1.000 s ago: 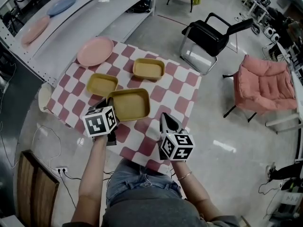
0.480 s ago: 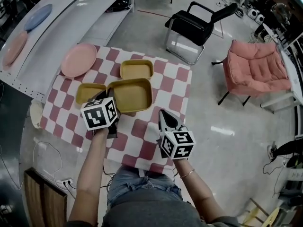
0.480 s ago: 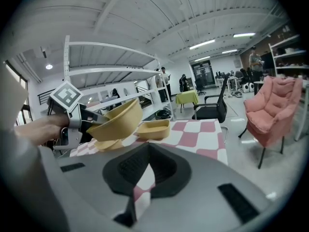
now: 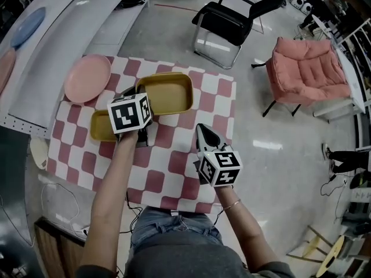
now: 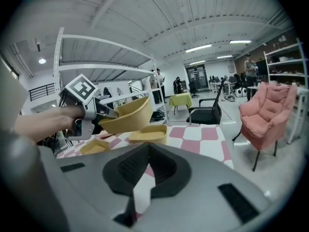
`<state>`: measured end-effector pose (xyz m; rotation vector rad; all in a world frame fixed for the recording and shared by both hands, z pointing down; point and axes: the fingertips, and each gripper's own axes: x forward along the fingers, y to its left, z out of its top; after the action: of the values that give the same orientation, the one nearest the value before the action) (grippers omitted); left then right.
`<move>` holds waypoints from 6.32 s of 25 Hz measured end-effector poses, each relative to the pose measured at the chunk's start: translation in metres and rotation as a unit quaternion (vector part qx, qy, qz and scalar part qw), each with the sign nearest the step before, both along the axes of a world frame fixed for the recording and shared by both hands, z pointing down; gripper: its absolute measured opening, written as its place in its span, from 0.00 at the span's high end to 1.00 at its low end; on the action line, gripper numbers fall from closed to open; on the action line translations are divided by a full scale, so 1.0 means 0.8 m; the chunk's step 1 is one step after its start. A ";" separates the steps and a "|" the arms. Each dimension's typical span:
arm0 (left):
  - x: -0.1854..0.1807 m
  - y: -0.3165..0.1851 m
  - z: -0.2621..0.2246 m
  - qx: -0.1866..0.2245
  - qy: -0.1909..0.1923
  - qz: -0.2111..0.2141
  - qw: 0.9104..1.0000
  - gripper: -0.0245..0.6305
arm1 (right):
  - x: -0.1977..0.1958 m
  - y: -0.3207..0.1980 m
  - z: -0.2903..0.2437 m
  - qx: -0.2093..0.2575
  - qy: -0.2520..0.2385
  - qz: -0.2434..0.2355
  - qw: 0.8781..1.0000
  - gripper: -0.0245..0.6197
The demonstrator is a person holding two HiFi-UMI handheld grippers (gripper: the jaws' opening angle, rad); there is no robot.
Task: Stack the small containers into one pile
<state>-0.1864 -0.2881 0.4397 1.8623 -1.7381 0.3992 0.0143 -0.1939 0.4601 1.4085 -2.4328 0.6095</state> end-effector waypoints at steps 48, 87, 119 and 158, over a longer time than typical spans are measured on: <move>0.003 -0.104 0.113 -0.073 -0.021 -0.003 0.997 0.82 | -0.020 -0.101 0.066 -0.046 0.024 -0.002 0.999 0.95; -0.259 0.132 0.151 -0.099 0.008 -0.054 0.994 0.77 | -0.226 0.007 0.071 -0.064 0.044 -0.158 0.984 0.95; -0.143 0.119 0.082 -0.080 0.004 -0.053 0.995 0.93 | -0.124 0.009 0.025 -0.031 0.025 -0.084 0.996 0.95; -0.002 -0.076 0.055 -0.037 0.003 -0.065 0.997 0.93 | -0.027 -0.110 0.025 -0.030 0.006 -0.043 0.999 0.95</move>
<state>-0.1882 -0.3486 0.4836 1.6859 -1.8033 0.4005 -0.0069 -0.2815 0.4797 1.2743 -2.4306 0.6453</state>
